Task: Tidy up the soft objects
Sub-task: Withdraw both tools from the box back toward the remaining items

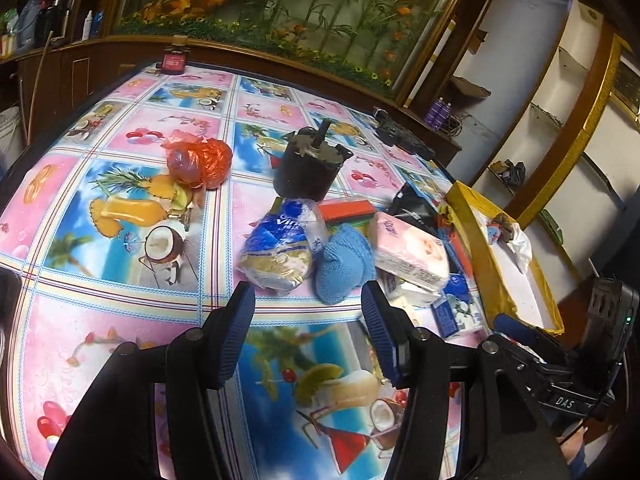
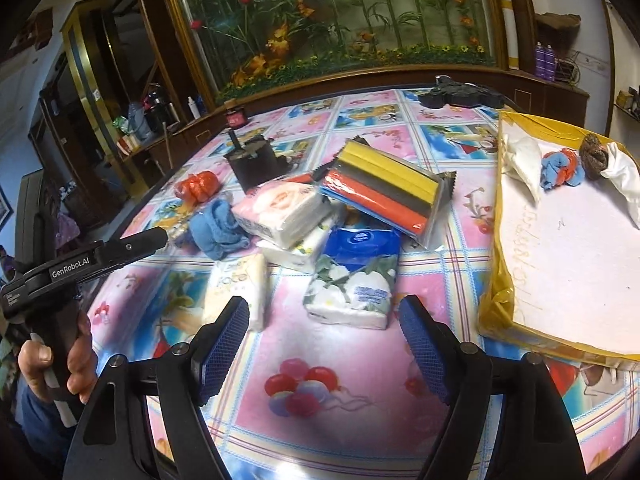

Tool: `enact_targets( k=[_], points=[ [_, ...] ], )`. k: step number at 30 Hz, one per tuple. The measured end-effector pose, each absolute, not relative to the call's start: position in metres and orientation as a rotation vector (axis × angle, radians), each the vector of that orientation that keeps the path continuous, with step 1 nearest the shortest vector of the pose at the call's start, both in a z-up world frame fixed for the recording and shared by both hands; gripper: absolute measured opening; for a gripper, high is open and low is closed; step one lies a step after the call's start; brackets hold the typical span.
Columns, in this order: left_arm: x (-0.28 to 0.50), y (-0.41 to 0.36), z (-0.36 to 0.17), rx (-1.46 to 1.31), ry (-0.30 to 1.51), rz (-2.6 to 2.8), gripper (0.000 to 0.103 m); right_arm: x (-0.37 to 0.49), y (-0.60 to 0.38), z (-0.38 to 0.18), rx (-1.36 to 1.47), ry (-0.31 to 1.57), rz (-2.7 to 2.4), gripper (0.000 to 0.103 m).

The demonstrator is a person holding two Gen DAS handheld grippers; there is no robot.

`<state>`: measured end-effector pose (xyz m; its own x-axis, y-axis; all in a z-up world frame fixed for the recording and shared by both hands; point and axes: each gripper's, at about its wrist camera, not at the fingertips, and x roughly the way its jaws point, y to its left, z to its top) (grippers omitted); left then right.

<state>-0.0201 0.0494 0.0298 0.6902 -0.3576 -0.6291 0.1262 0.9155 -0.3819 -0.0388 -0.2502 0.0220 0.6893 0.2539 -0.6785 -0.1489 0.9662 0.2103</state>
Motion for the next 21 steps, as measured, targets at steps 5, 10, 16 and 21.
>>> enact_targets(
  k=[5, 10, 16, 21],
  points=[
    [-0.017, 0.055, 0.028, -0.358, 0.763, -0.295, 0.054, -0.032, -0.245, 0.021, 0.144, 0.814, 0.213, 0.079],
    [-0.013, 0.053, 0.026, -0.363, 0.789, -0.312, 0.054, -0.017, -0.232, 0.021, 0.116, 0.855, 0.161, 0.08],
    [-0.014, 0.052, 0.026, -0.356, 0.79, -0.297, 0.054, 0.008, -0.216, 0.004, 0.074, 0.973, 0.146, 0.064],
    [-0.011, 0.06, 0.026, -0.375, 0.795, -0.255, 0.054, 0.008, -0.217, 0.003, 0.094, 0.965, 0.162, 0.056]
  ],
)
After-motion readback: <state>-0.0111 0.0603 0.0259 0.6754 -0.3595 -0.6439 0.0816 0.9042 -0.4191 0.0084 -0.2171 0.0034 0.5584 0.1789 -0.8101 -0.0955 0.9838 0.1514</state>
